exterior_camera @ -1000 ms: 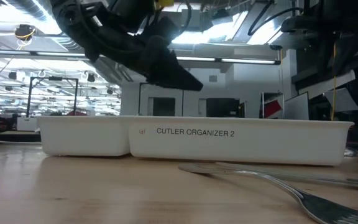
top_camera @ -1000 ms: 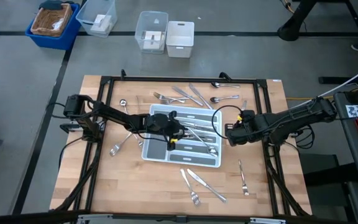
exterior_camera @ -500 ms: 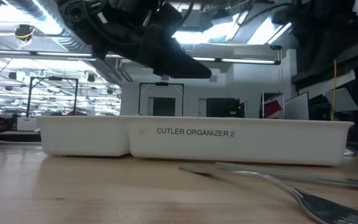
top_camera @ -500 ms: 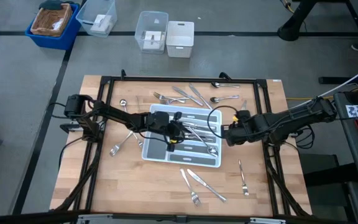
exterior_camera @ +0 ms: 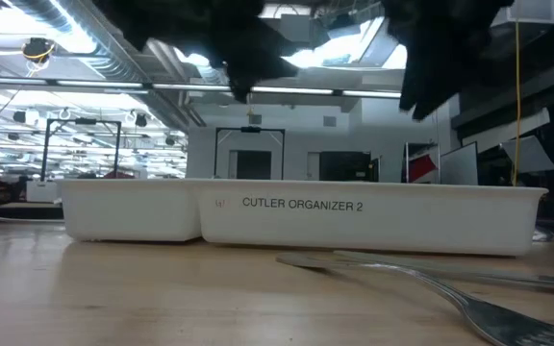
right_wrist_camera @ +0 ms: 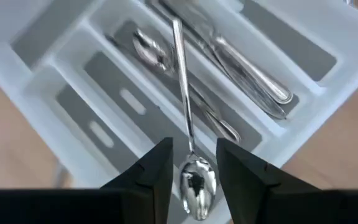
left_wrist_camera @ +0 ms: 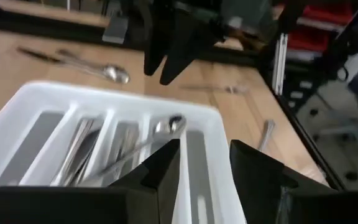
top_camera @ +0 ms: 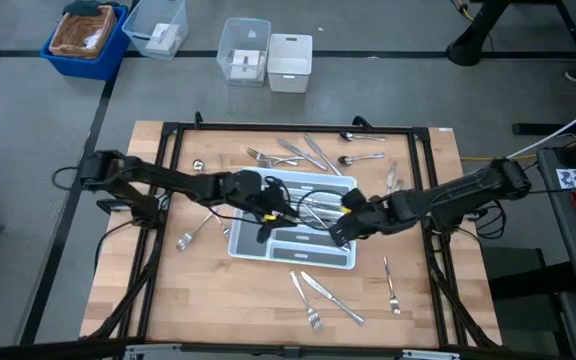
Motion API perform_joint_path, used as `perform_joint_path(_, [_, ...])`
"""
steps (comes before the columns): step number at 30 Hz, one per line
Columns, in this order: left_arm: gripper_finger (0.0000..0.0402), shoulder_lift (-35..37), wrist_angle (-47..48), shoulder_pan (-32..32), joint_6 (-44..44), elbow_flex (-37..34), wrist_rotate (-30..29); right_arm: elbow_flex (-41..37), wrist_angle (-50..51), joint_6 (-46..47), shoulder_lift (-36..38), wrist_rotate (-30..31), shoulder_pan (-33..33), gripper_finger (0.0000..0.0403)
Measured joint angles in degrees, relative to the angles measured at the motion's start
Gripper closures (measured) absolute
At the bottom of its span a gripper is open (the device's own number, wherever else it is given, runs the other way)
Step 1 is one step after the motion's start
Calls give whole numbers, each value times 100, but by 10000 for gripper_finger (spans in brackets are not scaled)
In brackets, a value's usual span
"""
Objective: Sort silverware
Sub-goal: Put the fork into the organizer tray
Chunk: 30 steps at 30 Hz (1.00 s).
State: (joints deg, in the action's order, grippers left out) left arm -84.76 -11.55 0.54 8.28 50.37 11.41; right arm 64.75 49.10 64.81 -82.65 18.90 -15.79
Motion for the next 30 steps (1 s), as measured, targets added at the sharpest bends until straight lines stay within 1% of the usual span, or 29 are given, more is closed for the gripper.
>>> perform_joint_path(2, [270,361,623,0,-101,0,1,-2,-113,-253,-195,-129,75,276])
perform_joint_path(5, [270,854,1393,0,-121,0,-1,-2,-560,-737,-439,-453,225,276])
perform_joint_path(8, [270,1308,1917,0,-90,0,-1,-2,-894,-1149,-675,-773,369,276])
perform_joint_path(15, [270,2128,2528,0,-77,7,-73,0,-938,-1458,-1050,-1009,706,276])
perform_joint_path(18, [270,2309,2691,0,-75,7,-255,0,-965,-1582,-1147,-1161,792,276])
perform_joint_path(22, [270,2405,2785,0,-75,7,-358,0,-1068,-1608,-1328,-1380,847,276])
perform_joint_path(30, [270,2401,3007,-1,-75,4,-458,0,-1191,-1722,-1657,-1351,851,276])
